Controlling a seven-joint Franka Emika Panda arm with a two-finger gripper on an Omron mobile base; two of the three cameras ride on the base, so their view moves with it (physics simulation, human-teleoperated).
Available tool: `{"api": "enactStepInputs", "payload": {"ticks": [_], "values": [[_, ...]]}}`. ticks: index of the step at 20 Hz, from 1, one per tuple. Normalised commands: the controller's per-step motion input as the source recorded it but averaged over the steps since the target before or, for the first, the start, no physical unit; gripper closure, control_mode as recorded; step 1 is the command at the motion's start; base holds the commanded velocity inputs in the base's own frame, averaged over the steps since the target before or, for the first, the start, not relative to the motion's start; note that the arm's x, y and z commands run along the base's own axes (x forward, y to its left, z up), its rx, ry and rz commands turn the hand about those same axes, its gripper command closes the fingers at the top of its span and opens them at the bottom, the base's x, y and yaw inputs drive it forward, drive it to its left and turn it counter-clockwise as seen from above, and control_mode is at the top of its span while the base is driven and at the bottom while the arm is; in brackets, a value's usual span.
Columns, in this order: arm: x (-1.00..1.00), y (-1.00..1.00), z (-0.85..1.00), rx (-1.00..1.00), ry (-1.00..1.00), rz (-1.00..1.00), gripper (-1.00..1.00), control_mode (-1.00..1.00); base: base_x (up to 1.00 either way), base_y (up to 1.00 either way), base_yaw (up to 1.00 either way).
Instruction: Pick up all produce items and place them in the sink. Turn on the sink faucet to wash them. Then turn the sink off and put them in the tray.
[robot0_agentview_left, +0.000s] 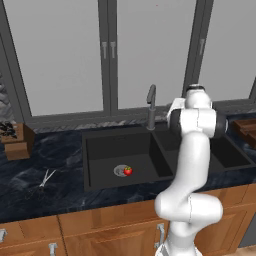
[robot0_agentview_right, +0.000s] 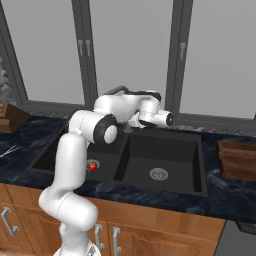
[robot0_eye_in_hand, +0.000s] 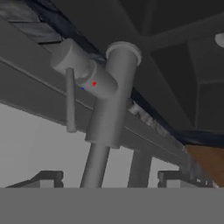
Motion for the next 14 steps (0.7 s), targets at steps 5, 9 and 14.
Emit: {"api": "enactStepInputs", "payload": {"ticks": [5,9,14], "values": [[-0.99,-0.26,0.73,-0.04,-0.17,0.0,-1.0,-1.0,0.0,0.0,0.0],[-1.0,-0.03,0.56,-0.15,-0.28,0.09,-1.0,-1.0,0.0,0.0,0.0],[-1.0,0.25,0.19,-0.32,-0.27,0.26,-1.0,-1.0,0.0,0.0,0.0]]}}
